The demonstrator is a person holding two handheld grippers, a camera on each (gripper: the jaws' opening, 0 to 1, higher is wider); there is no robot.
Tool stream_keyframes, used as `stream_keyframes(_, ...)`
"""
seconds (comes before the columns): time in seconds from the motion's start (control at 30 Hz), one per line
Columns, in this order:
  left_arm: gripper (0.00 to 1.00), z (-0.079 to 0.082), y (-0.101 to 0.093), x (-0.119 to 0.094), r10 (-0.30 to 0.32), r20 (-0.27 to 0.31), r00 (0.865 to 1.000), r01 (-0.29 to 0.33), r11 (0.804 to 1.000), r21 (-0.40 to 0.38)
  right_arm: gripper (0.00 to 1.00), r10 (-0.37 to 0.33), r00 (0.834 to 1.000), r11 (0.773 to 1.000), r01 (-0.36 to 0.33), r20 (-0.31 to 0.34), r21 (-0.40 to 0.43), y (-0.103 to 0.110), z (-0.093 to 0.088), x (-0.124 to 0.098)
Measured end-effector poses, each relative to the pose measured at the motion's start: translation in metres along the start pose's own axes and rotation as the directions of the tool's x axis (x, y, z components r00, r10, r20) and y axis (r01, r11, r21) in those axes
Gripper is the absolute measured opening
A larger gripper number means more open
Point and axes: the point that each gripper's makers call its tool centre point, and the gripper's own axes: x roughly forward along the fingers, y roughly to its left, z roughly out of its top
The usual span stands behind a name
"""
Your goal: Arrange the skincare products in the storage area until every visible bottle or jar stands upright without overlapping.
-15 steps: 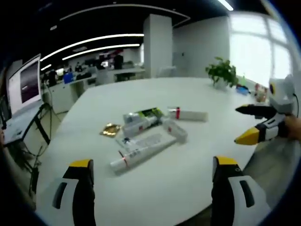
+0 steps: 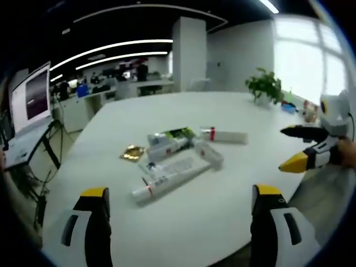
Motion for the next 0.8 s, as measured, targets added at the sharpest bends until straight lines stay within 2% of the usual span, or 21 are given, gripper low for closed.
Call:
stream_keyframes(0.43, 0.96, 0.0015, -0.0058, 0.0008, -0.026, 0.009, 1.000, 0.026, 0.999, 0.023, 1.00, 0.001, 1.000, 1.000, -0.001, -0.006, 0.000, 0.0006, -0.0011, 0.0010)
stream_keyframes(0.8, 0.99, -0.0006, -0.0013, 0.0010, -0.011, -0.003, 1.000, 0.011, 1.000, 0.005, 1.00, 0.007, 1.000, 1.000, -0.007, -0.012, -0.001, 0.0016, -0.0023, 0.0014)
